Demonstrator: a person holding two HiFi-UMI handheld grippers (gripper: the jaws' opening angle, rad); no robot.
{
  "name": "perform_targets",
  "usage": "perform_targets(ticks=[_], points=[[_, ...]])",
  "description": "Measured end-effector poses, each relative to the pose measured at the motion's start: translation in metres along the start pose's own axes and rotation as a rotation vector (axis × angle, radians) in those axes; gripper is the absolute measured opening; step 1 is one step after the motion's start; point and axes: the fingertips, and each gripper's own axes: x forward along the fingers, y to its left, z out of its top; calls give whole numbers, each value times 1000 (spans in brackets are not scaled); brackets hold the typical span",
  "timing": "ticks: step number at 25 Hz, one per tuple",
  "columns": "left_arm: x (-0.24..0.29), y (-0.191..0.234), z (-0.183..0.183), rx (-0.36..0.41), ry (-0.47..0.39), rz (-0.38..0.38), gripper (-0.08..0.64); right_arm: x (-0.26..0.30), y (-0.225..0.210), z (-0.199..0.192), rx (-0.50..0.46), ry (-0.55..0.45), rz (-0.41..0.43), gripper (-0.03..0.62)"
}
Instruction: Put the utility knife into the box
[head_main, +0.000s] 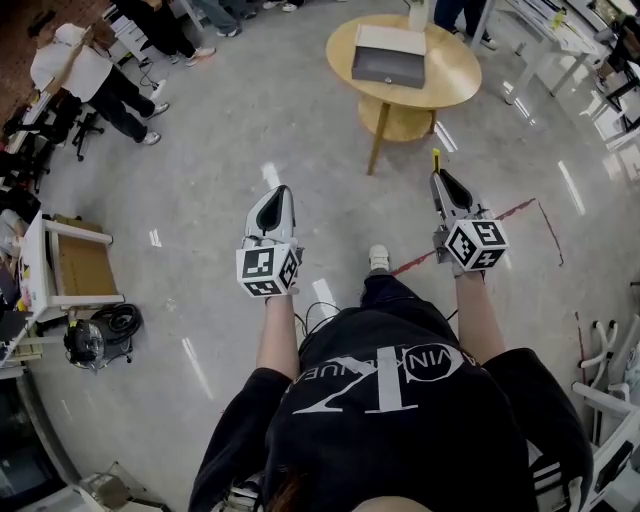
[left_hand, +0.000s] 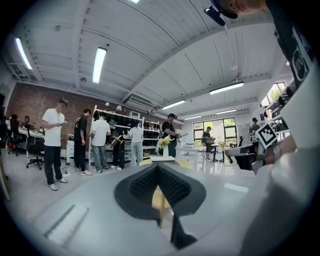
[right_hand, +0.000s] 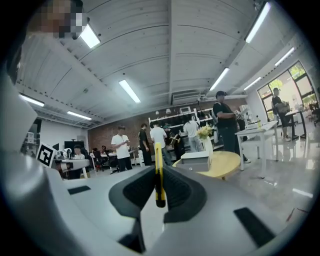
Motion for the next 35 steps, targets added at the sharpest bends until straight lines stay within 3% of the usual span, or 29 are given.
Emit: perform_targets(ticks=[15, 29, 35], points=[[131, -6, -4, -29, 49, -47, 6, 87, -76, 4, 19, 69, 36, 57], [207, 6, 3, -30, 51, 9, 6, 153, -124, 12, 33, 78, 107, 57], [226, -4, 4, -24, 45, -4, 6, 159, -137, 15, 34, 73, 115, 57]])
